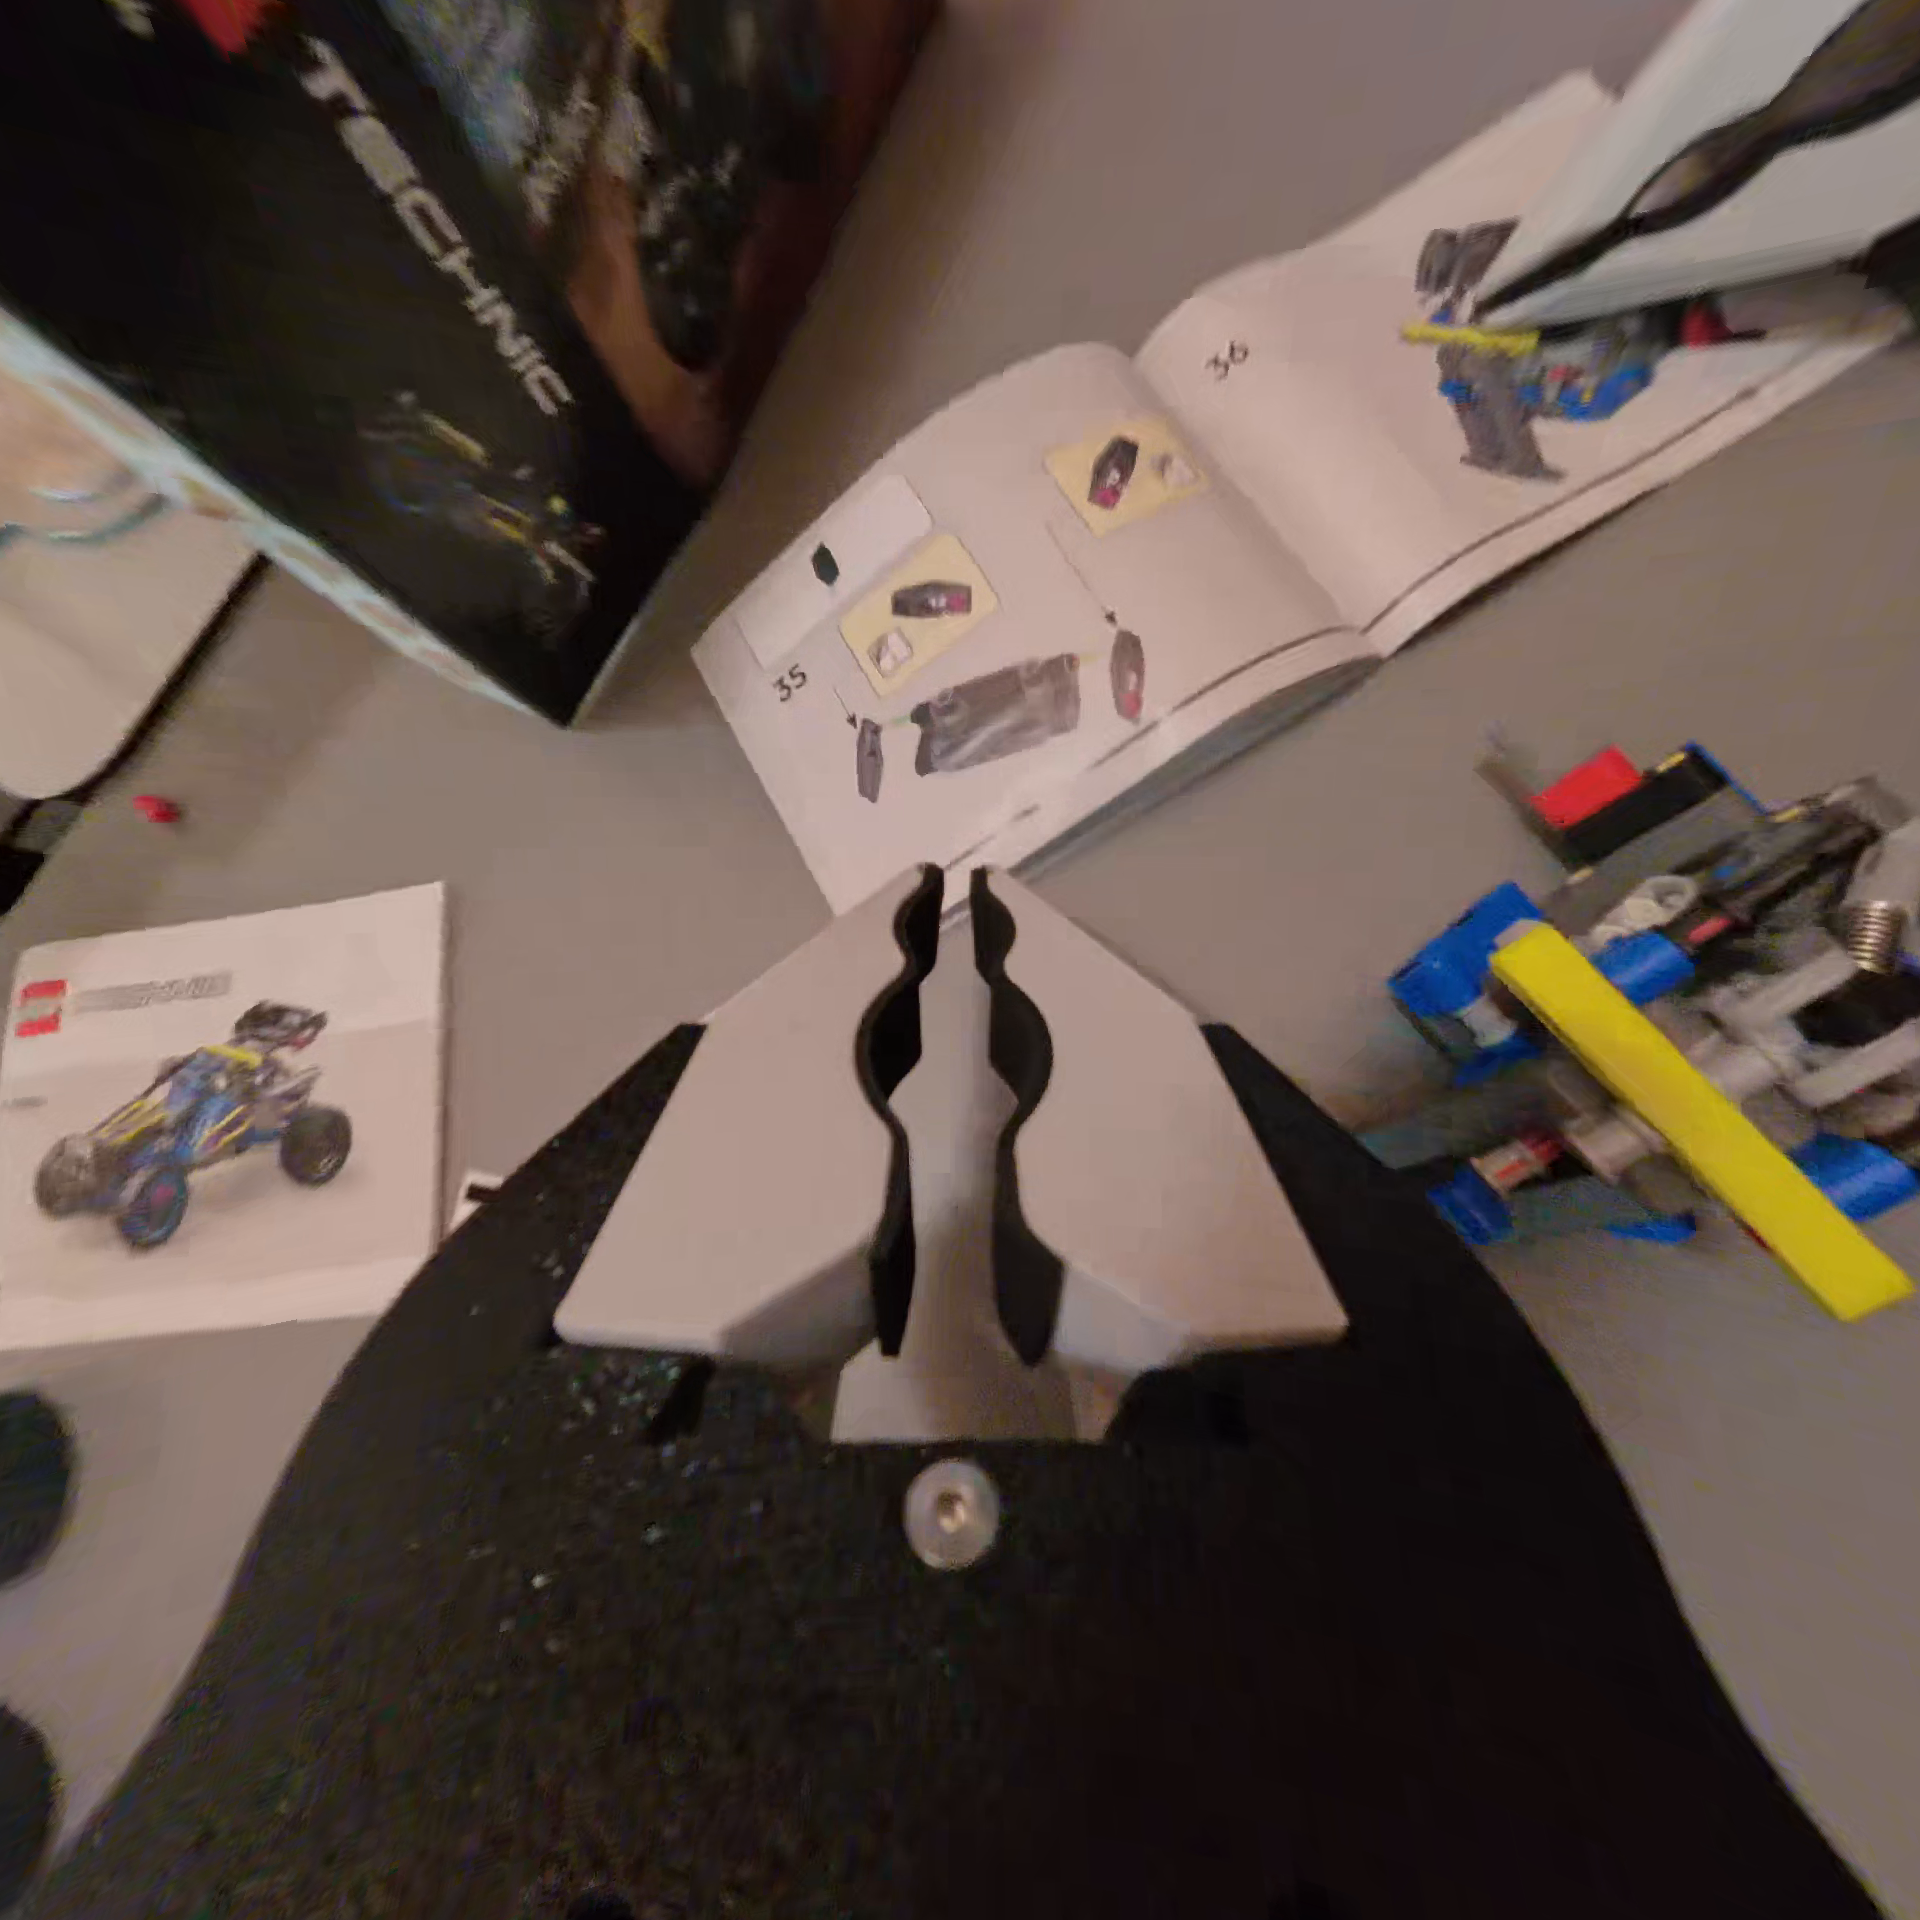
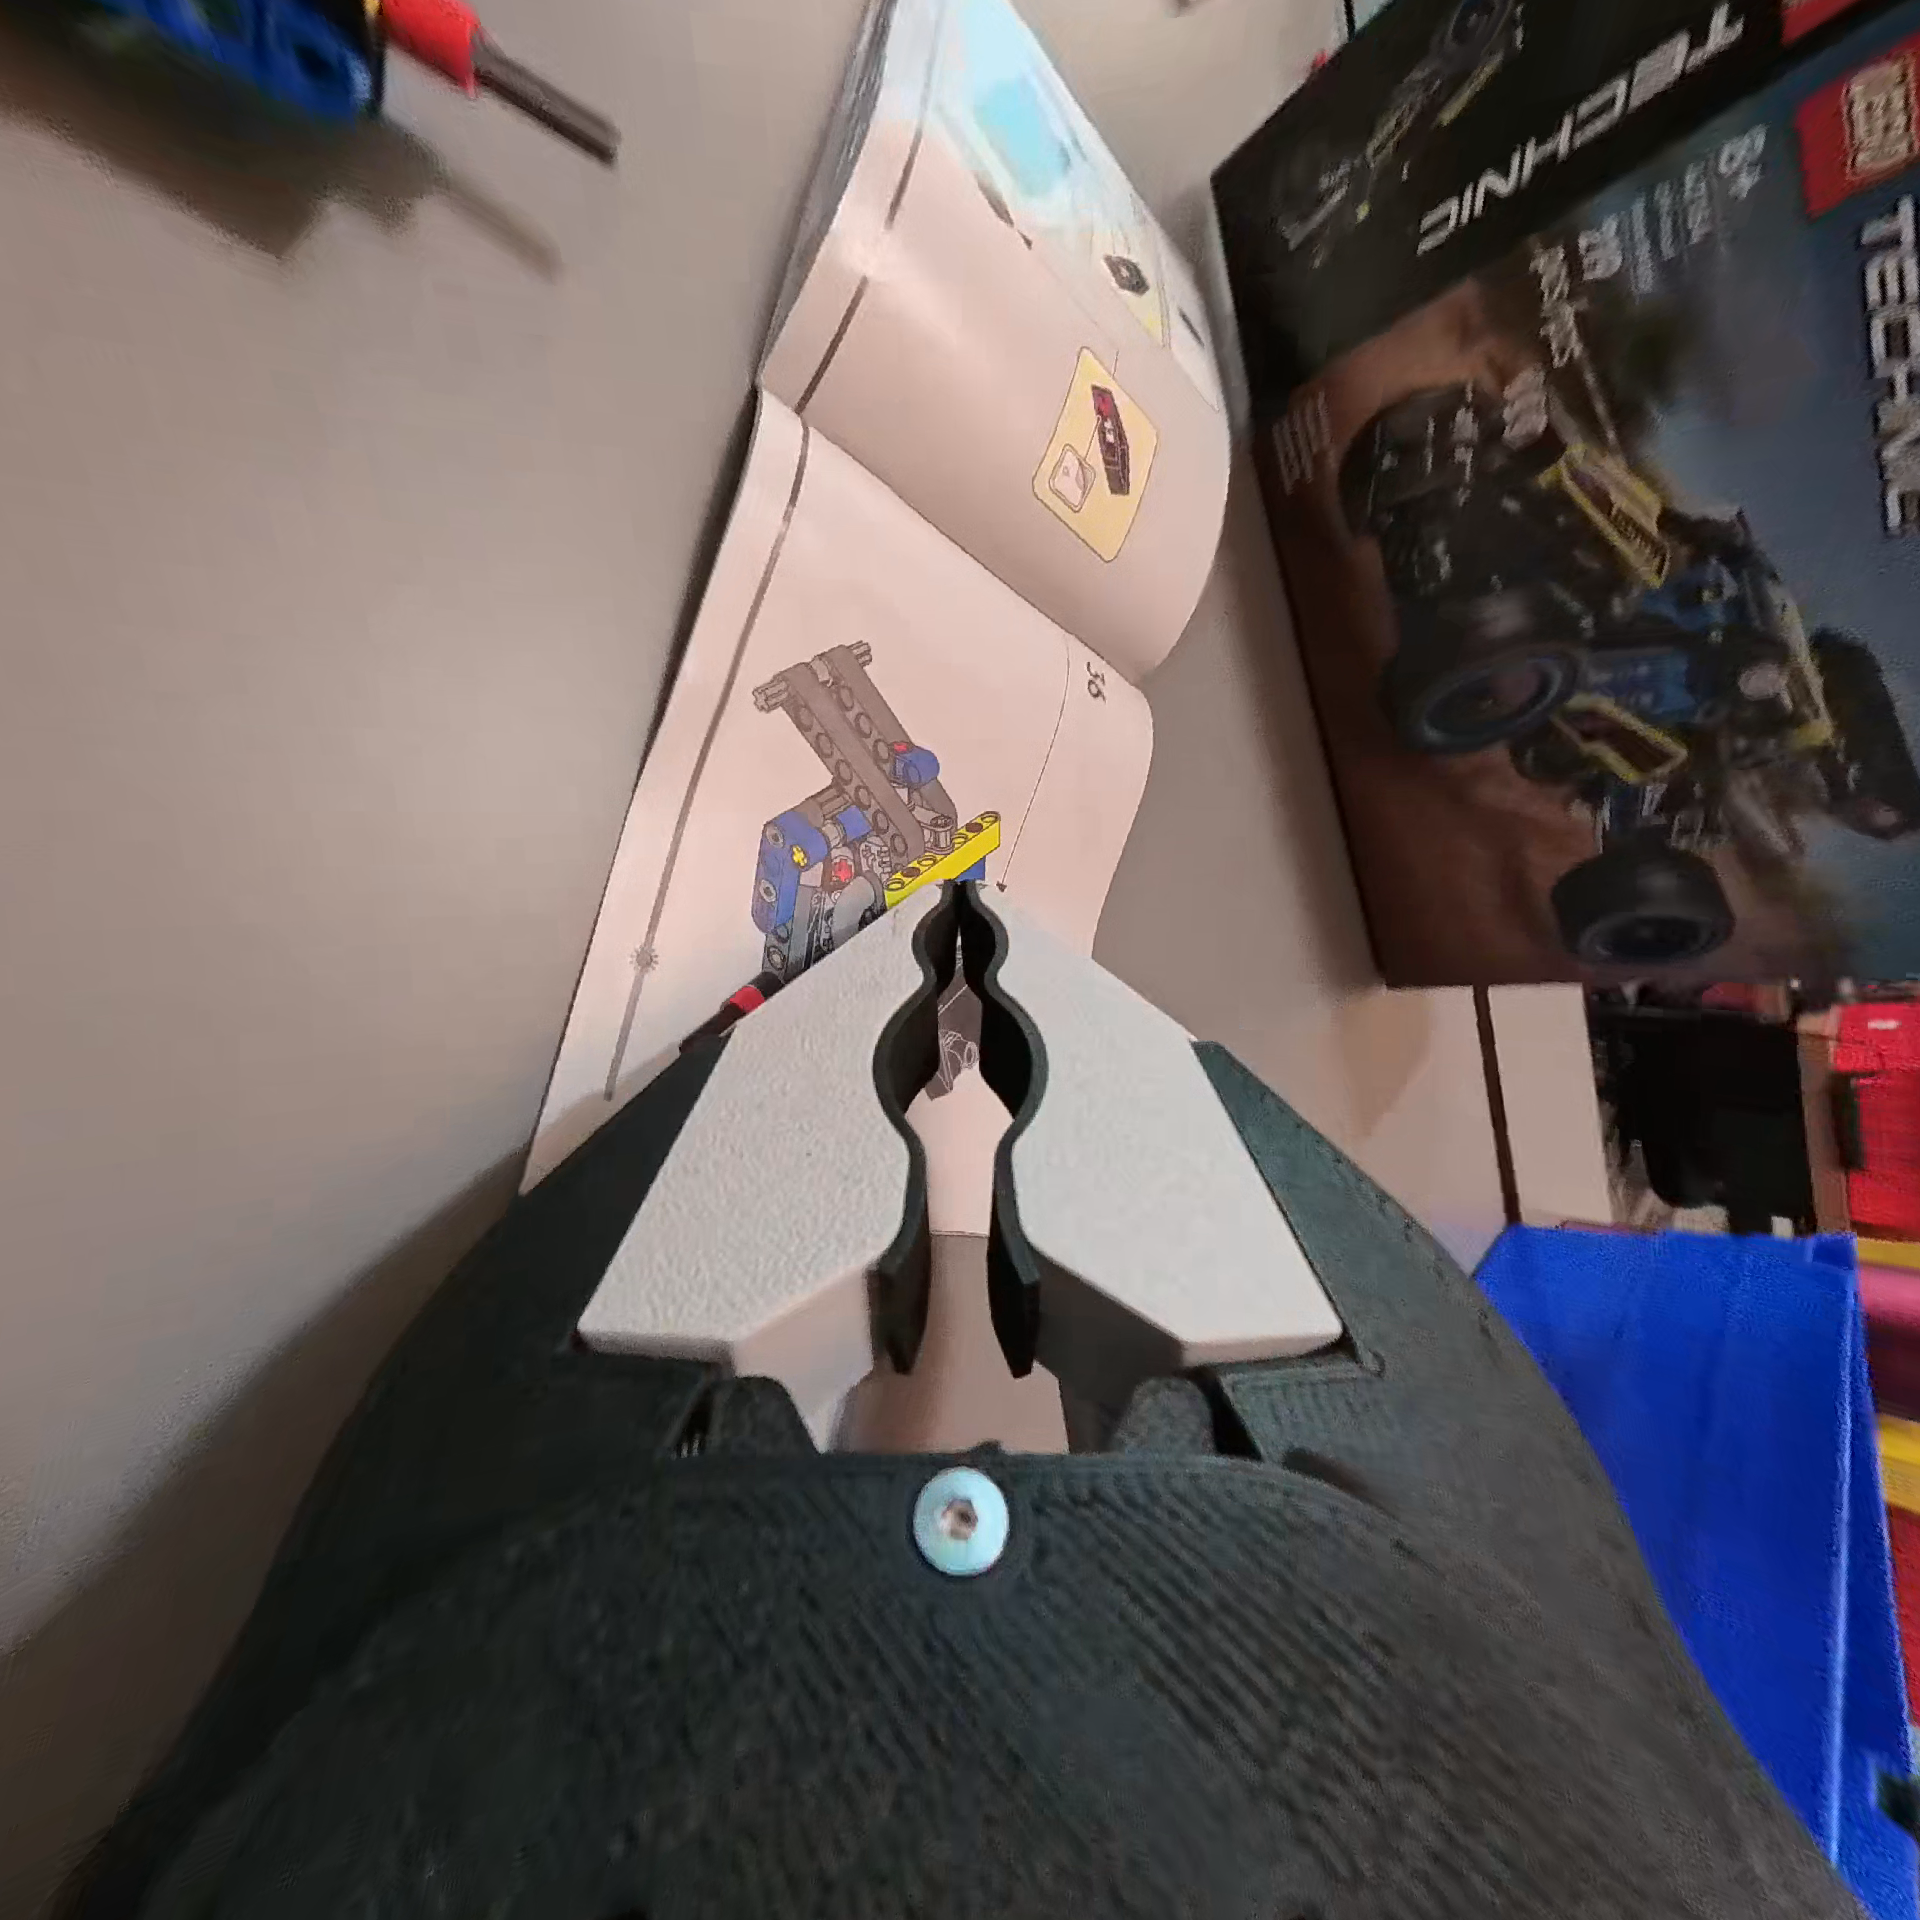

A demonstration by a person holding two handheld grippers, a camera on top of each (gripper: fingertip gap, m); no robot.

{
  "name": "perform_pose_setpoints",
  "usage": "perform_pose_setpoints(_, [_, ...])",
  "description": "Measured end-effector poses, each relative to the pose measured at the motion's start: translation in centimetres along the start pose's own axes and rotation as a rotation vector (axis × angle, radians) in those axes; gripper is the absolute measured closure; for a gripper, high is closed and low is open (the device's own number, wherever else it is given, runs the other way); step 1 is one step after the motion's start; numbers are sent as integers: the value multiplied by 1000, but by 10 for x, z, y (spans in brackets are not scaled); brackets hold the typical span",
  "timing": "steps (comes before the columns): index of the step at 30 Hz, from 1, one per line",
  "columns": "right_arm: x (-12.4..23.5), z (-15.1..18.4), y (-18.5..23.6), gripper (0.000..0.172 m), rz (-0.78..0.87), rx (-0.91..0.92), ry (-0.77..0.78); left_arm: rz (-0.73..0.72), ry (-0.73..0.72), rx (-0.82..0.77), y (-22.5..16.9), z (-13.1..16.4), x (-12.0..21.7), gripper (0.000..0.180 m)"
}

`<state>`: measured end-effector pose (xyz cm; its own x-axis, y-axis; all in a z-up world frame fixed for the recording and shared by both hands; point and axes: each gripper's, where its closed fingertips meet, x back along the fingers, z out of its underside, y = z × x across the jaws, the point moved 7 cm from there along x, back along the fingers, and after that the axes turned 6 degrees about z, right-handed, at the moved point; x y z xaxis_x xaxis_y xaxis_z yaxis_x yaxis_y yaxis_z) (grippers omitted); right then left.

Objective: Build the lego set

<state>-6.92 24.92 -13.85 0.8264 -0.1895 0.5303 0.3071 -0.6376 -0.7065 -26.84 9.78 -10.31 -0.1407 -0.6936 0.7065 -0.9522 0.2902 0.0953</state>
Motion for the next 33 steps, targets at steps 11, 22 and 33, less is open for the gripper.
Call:
perform_pose_setpoints(11, [3,-35,-4,172,135,-313,-107,102,39,-32,6,-3,-46,180])
perform_pose_setpoints(22, [-6,-25,14,172,36,-164,15,120,56,116,-11,17,-23,180])
perform_pose_setpoints(33, [10,-24,3,167,189,-281,-112,-44,-120,171,-10,19,15,173])
